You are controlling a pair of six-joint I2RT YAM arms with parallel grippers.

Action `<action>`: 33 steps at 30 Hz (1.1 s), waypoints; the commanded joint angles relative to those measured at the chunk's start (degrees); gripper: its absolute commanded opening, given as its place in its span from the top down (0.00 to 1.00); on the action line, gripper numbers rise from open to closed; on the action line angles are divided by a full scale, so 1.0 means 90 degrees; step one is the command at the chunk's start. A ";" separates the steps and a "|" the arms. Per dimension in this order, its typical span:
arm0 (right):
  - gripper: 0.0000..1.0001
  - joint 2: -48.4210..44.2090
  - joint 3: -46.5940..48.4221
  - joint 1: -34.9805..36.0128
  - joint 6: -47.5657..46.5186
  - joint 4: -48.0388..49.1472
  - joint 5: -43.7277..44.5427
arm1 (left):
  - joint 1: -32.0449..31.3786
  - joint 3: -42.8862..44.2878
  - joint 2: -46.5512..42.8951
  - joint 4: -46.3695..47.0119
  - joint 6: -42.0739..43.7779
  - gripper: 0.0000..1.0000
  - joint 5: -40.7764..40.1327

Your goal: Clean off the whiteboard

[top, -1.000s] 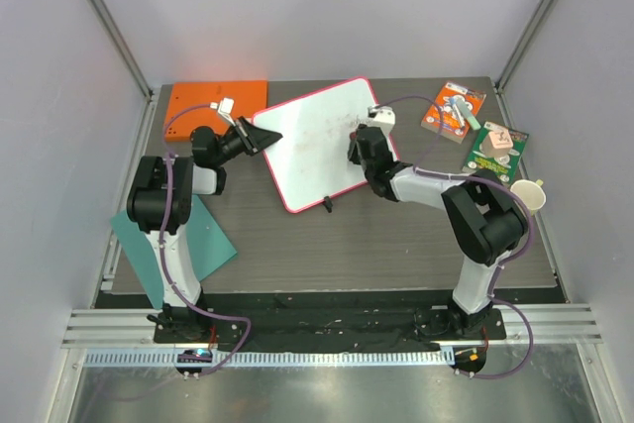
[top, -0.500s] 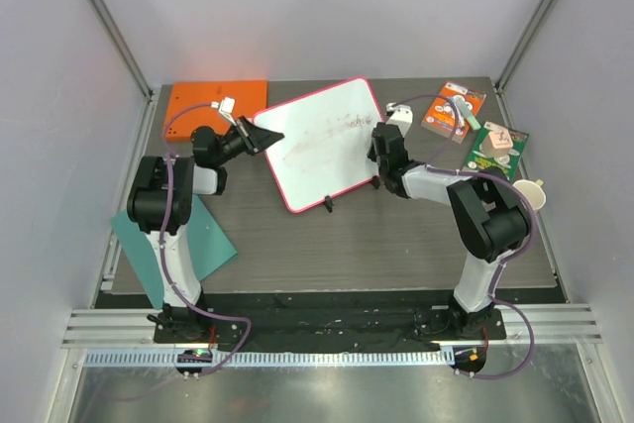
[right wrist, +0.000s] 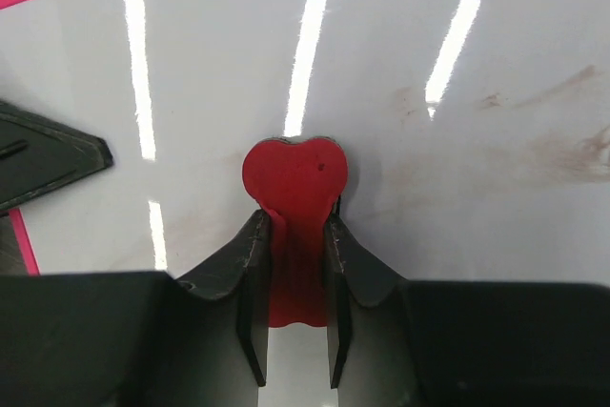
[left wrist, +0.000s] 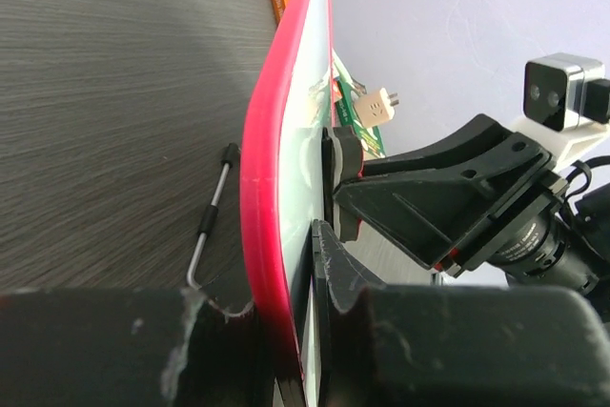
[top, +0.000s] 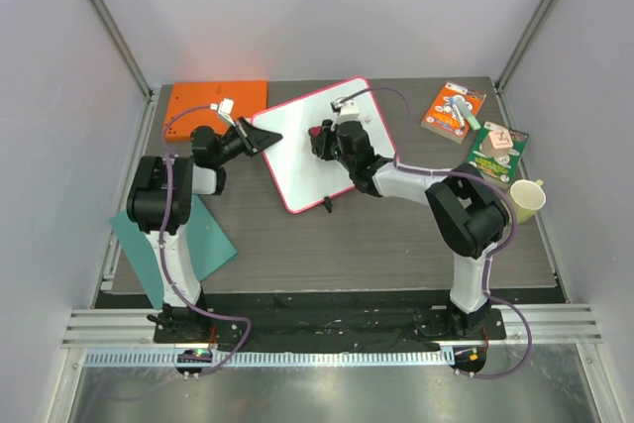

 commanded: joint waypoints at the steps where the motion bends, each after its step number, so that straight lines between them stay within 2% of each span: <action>1: 0.99 0.0878 0.0430 -0.0288 0.0278 -0.1688 -0.0767 | -0.0211 0.0021 -0.0042 0.0083 0.0941 1.00 0.0306; 7: 0.99 0.1123 0.1778 -0.0914 -0.0043 -0.2742 0.0022 | -0.0211 0.0031 -0.0052 0.0083 0.0951 1.00 0.0306; 11: 0.99 0.1240 0.2103 -0.1197 -0.0327 -0.3271 0.0317 | -0.0211 0.0021 -0.0052 0.0074 0.0951 1.00 0.0306; 18: 0.99 0.1064 0.1440 -0.1451 -0.0181 -0.3555 0.0610 | -0.0221 0.0021 -0.0052 0.0054 0.0970 1.00 0.0296; 22: 0.99 0.0772 0.0699 -0.1637 0.0034 -0.3351 0.0854 | -0.0211 0.0011 -0.0062 0.0054 0.0971 1.00 0.0287; 26: 0.99 0.0518 0.0404 -0.1881 0.0161 -0.3233 0.1176 | -0.0211 0.0021 -0.0071 -0.0004 0.1010 1.00 0.0277; 29: 0.99 0.0537 0.0384 -0.2057 0.0132 -0.3096 0.1011 | -0.0211 0.0011 -0.0071 -0.0004 0.1010 1.00 0.0286; 33: 0.99 0.0839 0.0599 -0.1989 -0.0228 -0.2756 -0.0003 | -0.0221 0.0031 -0.0071 -0.0004 0.1010 1.00 0.0287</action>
